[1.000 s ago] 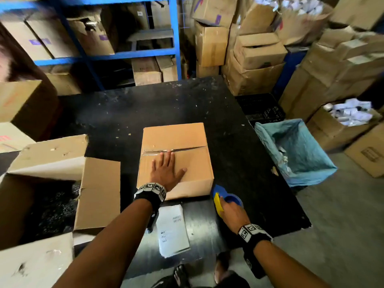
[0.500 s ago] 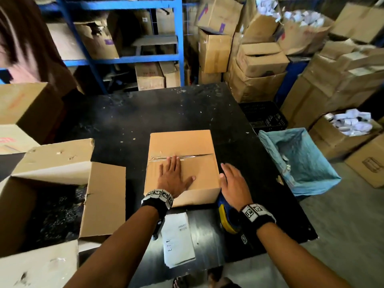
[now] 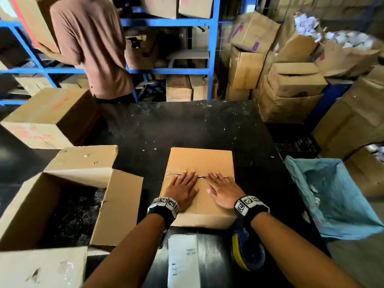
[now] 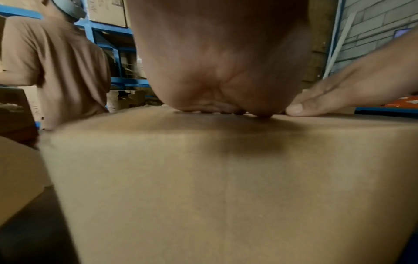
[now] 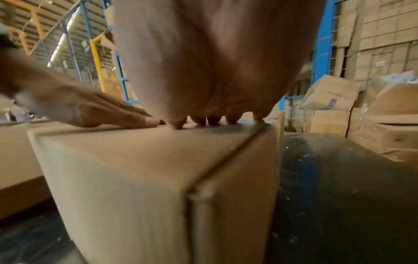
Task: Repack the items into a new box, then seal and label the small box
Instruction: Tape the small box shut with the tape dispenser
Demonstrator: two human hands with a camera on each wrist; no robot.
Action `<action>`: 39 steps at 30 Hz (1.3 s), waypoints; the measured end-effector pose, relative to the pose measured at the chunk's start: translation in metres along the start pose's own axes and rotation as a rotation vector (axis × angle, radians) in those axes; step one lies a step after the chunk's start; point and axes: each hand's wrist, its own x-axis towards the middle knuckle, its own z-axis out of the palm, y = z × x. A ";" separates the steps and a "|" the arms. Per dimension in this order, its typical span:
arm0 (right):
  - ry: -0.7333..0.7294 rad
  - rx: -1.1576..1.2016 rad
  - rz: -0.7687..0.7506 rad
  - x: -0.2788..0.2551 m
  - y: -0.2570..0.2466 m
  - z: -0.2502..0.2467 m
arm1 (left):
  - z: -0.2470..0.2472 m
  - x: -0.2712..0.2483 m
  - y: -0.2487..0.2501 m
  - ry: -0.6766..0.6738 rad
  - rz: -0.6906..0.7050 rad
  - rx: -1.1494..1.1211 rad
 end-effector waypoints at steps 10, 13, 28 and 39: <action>-0.038 -0.023 0.010 -0.023 0.042 0.002 | -0.003 -0.015 -0.024 -0.018 -0.193 -0.006; -0.001 -0.059 -0.002 -0.027 0.041 -0.007 | -0.001 -0.015 -0.020 -0.004 -0.295 -0.050; 0.005 0.044 -0.057 0.079 0.072 -0.072 | 0.026 -0.046 0.065 0.094 -0.422 -0.118; 0.132 0.000 0.114 0.068 0.071 -0.050 | 0.009 -0.034 0.009 0.036 -0.238 -0.035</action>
